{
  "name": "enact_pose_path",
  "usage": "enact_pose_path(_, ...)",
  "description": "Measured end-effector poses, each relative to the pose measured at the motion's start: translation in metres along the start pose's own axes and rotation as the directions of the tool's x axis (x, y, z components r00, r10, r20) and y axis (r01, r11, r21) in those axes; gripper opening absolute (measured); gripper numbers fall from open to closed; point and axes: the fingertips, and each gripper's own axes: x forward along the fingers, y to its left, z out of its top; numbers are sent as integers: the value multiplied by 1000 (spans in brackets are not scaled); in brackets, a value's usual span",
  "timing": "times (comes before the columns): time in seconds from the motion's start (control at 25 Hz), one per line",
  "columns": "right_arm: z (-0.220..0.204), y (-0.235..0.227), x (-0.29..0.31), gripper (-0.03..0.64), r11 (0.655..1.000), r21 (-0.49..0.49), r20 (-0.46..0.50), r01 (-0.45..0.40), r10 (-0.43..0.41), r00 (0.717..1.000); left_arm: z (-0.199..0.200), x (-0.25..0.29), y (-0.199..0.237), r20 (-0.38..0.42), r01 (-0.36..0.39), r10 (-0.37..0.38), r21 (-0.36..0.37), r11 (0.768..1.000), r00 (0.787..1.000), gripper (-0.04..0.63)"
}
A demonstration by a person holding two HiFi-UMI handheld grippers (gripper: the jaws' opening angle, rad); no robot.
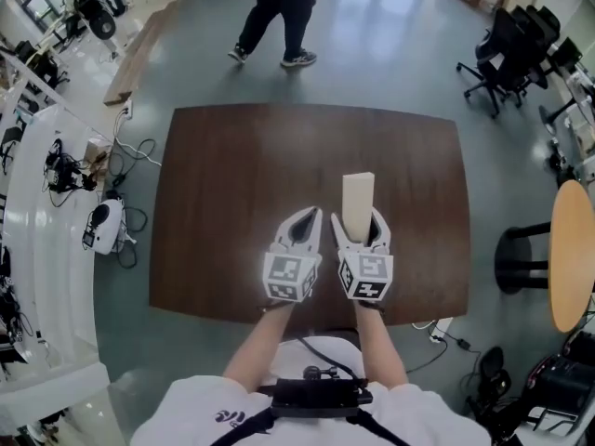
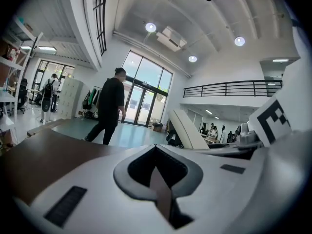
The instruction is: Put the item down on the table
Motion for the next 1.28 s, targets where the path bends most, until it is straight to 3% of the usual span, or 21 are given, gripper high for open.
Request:
enact_pose_path(0.36, -72, -49, 100, 337, 999, 51, -143, 6, 2, 990, -70, 70, 46, -123, -63, 57, -46, 997, 991, 12)
enact_pose_path(0.72, -128, -80, 194, 337, 997, 79, -259, 8, 13, 966, -117, 121, 96, -201, -126, 108, -81, 989, 974, 11)
enact_pose_path(1.0, -194, -101, 247, 337, 991, 119, -396, 64, -12, 918, -160, 151, 127, -273, -165, 131, -109, 980, 953, 12)
enact_pose_path(1.28, -229, -119, 259, 337, 983, 110, -492, 145, -74, 868, -184, 158, 126, -320, -161, 117, -112, 981, 940, 12)
